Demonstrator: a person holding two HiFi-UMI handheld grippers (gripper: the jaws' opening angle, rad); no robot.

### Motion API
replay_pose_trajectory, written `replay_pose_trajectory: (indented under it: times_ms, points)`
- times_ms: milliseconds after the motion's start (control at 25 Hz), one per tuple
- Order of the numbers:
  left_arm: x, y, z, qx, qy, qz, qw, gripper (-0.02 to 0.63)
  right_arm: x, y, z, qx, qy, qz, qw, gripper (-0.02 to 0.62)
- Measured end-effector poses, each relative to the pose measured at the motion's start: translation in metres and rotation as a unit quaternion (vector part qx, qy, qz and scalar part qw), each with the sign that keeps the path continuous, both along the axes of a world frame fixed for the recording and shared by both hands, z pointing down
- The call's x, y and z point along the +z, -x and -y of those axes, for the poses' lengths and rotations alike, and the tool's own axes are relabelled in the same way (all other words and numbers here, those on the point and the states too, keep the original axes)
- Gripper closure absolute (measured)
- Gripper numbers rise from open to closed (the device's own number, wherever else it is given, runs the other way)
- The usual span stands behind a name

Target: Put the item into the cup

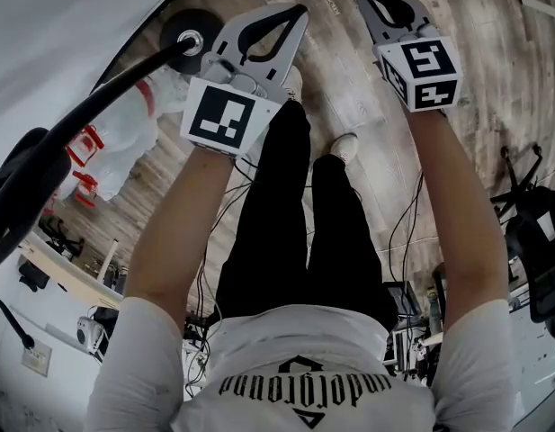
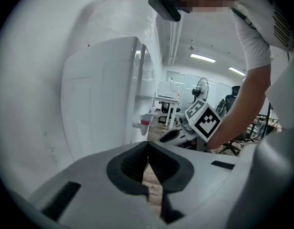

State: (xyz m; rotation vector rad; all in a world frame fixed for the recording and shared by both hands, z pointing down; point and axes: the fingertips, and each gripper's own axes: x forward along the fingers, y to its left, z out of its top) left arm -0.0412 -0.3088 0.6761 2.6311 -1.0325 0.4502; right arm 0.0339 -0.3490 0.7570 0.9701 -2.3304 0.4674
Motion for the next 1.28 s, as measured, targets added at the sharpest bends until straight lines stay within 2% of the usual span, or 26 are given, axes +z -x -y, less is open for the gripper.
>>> replay_pose_trajectory:
  times_ms: [280,520,760,1080,1200,1280]
  points:
    - [0.004,0.003,0.002,0.002,-0.002,-0.005,1.0,0.598,0.022,0.011,0.018,-0.007,0.024,-0.021,0.999,0.506]
    - [0.001,0.004,0.001,0.001,-0.003,-0.002,1.0,0.598,0.026,0.013,0.015,-0.011,0.037,-0.023,0.999,0.41]
    - [-0.005,0.006,-0.001,-0.005,-0.007,-0.002,1.0,0.597,0.017,0.011,0.012,-0.005,0.029,-0.024,0.999,0.396]
    - [-0.048,0.011,-0.02,-0.022,-0.026,0.004,0.9994,0.598,-0.051,0.005,-0.029,-0.015,-0.001,-0.01,1.0,0.399]
    - [-0.07,0.006,-0.031,-0.024,-0.037,0.001,0.999,0.598,-0.092,0.0,-0.045,-0.019,-0.024,-0.004,1.0,0.417]
    - [-0.091,0.001,-0.047,-0.029,-0.026,-0.008,0.9992,0.598,-0.12,-0.003,-0.06,-0.016,-0.031,-0.006,0.999,0.446]
